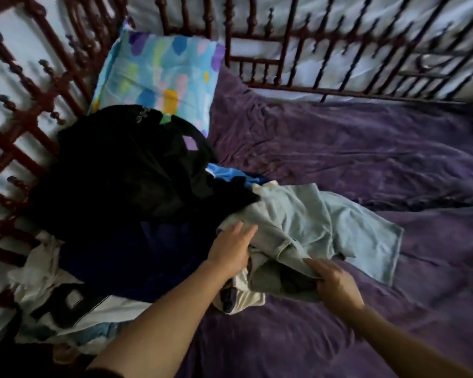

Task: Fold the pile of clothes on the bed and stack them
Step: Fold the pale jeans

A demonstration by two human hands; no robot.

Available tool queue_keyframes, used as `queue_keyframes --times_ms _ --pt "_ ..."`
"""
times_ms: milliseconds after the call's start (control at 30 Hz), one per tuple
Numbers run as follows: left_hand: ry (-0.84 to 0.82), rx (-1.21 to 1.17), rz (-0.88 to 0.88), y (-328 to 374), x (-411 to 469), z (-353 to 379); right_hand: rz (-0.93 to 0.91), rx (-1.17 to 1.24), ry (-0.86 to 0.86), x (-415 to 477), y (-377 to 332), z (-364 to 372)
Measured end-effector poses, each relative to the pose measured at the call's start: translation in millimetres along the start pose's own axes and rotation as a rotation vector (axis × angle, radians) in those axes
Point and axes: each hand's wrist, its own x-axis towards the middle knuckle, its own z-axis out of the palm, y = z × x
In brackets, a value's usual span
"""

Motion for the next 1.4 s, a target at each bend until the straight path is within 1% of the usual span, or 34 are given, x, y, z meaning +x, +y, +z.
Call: queue_keyframes --times_ms 67,100,200,267,367,400,467,533,567,633,700,733,867,967,1033,1067,1100,1133,1200,1233,1300,1333,1400 --pt "-0.07 0.12 0.069 32 9 11 -0.063 0.045 0.067 -22 14 -24" --pt "-0.11 0.159 0.082 46 11 20 -0.066 0.075 0.096 -32 20 -37" --pt "-0.204 0.17 0.088 80 6 52 -0.027 0.192 0.193 -60 43 -79" --pt "-0.23 0.099 0.127 105 -3 69 -0.003 0.297 0.218 -76 59 -107" --pt "-0.144 -0.177 0.165 158 -20 78 0.051 0.377 0.206 -91 73 -144" --pt "-0.124 -0.209 0.186 178 -25 76 0.068 0.391 0.188 -95 75 -155" --pt "-0.137 -0.192 0.206 216 -34 73 0.076 0.434 0.156 -101 78 -174" --pt "-0.154 -0.237 0.153 248 -42 71 0.053 0.491 0.175 -104 78 -195" --pt "-0.123 -0.26 0.116 261 -46 69 0.044 0.529 0.207 -105 77 -207" --pt "0.011 -0.325 0.065 283 -52 64 0.017 0.619 0.288 -107 75 -229" --pt "0.172 -0.404 0.058 297 -54 52 -0.006 0.705 0.327 -109 71 -252" --pt "0.22 -0.427 0.063 300 -54 42 -0.014 0.732 0.344 -109 70 -263" --pt "0.272 -0.628 0.044 294 -51 -12 -0.033 0.76 0.461 -108 78 -299" --pt "0.449 -0.713 0.023 289 -46 -76 0.007 0.643 0.533 -104 90 -319" --pt "0.548 -0.678 0.028 289 -45 -125 0.016 0.424 0.578 -97 97 -329" --pt "0.584 -0.629 0.038 289 -46 -148 0.002 0.27 0.573 -93 102 -333" --pt "0.62 -0.574 0.044 288 -47 -169 -0.006 0.105 0.526 -88 108 -333" --pt "0.663 -0.524 0.047 286 -49 -187 0.021 -0.048 0.432 -84 115 -331" --pt "0.728 -0.446 0.038 277 -53 -218 0.177 -0.259 0.191 -77 131 -321" --pt "0.717 -0.406 0.052 269 -56 -231 0.261 -0.291 0.088 -75 139 -315" --pt "0.59 -0.315 0.127 250 -64 -253 0.361 -0.229 -0.03 -72 151 -313" --pt "0.511 -0.257 0.166 238 -69 -261 0.373 -0.16 -0.05 -69 154 -319" --pt "0.394 -0.072 0.206 211 -76 -268 0.359 0.057 0.018 -63 150 -338"
